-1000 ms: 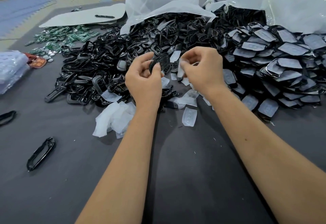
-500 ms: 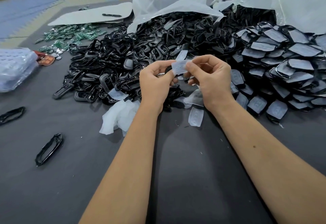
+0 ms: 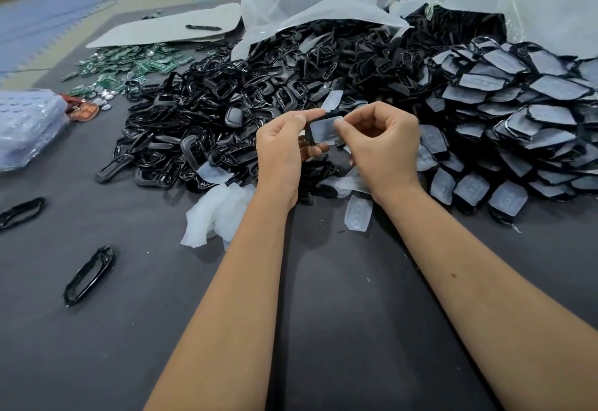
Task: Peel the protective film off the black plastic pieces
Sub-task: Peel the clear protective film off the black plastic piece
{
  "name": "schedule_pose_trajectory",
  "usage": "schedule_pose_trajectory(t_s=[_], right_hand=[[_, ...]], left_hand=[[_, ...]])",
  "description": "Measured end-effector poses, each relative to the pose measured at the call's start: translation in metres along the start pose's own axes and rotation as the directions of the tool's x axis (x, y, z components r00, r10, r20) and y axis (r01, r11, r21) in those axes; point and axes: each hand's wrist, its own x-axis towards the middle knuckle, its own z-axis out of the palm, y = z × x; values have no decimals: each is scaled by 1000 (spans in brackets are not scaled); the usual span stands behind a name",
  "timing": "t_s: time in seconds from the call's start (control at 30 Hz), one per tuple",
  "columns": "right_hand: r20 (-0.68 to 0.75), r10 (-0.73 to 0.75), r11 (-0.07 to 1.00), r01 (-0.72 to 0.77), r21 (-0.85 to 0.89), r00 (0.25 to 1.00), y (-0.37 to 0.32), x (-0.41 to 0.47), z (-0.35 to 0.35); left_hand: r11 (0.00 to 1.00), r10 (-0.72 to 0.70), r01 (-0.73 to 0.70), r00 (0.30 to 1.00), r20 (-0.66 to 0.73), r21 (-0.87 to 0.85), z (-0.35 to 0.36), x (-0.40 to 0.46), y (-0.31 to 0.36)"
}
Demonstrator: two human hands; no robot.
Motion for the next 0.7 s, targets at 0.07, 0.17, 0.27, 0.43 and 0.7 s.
schedule_pose_trajectory(t_s=[0.07, 0.17, 0.27, 0.43, 0.7], right_hand=[[-9, 9, 1000, -9, -1, 1000, -1, 0, 0], [-18, 13, 1000, -14, -5, 1000, -2, 0, -1], [-29, 18, 1000, -18, -11, 999, -2, 0, -1], [-35, 13, 1000, -14, -28, 999, -3, -1, -1], [-33, 12, 998, -14, -55, 999, -1, -1, 1]], left_hand=[[1000, 2, -2, 1000, 4, 20, 0, 0, -1], [996, 33, -34, 999, 16, 86, -1, 0, -3], [987, 72, -75, 997, 24, 140, -1, 0, -4], [987, 83, -85, 996, 22, 133, -1, 0, -5], [993, 58, -59, 998, 9, 99, -1, 2, -7]])
